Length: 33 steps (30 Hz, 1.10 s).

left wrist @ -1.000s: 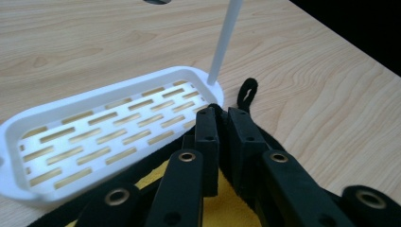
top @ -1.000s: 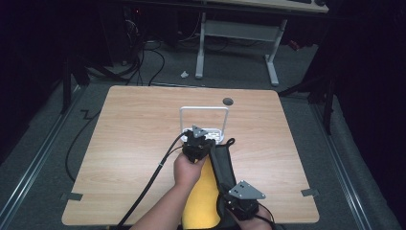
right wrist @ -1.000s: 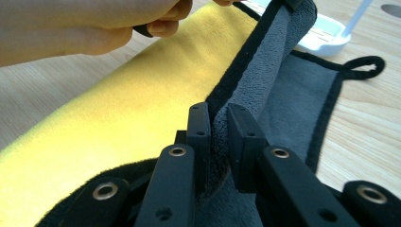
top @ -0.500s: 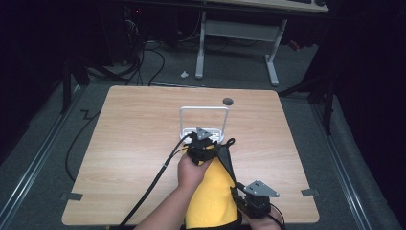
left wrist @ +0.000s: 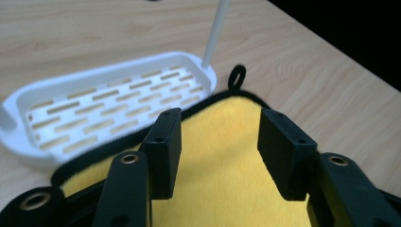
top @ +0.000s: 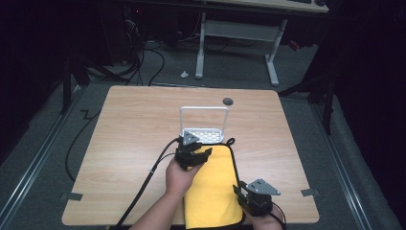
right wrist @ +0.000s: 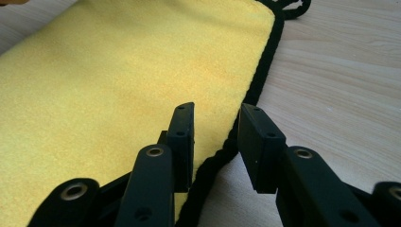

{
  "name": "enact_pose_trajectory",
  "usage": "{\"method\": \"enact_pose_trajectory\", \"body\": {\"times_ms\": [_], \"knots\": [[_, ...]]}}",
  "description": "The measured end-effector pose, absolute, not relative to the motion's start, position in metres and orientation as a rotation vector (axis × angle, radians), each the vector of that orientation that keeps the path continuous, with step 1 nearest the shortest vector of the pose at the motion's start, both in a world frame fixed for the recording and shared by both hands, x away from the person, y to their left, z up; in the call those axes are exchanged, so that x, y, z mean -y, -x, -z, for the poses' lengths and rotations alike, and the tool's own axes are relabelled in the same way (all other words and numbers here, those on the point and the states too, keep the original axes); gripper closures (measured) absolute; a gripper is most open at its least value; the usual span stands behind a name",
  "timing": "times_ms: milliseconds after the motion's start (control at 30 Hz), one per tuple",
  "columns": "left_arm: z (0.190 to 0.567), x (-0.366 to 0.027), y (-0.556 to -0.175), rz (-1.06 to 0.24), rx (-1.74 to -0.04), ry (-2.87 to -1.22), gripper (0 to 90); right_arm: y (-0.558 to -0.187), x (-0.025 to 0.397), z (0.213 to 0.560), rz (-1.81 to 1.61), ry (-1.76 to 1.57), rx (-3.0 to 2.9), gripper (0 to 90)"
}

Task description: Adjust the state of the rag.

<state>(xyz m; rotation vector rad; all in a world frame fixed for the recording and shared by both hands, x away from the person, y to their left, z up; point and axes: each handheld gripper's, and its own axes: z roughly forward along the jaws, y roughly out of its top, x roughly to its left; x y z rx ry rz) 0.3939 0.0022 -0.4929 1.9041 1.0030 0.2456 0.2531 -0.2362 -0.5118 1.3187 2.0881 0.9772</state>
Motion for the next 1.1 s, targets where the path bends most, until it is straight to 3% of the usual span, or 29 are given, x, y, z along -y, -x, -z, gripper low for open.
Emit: {"method": "enact_pose_trajectory", "body": {"times_ms": [400, 500, 667, 1100], "knots": [[0.519, -0.039, -0.351, -0.316, -1.046, -1.970, 51.3, -0.255, 0.232, 0.514, -0.970, -1.303, -2.104, 67.5], [0.523, -0.041, -0.350, -0.347, -1.048, -2.003, 58.0, -0.256, 0.231, 0.516, -0.961, -1.303, -2.113, 67.5], [0.529, -0.046, -0.354, -0.396, -1.062, -2.040, 61.6, -0.262, 0.230, 0.518, -0.970, -1.303, -2.120, 67.5], [0.532, -0.053, -0.359, -0.373, -1.047, -2.051, 65.7, -0.330, 0.219, 0.517, -0.918, -1.358, -2.108, 77.4]]}}
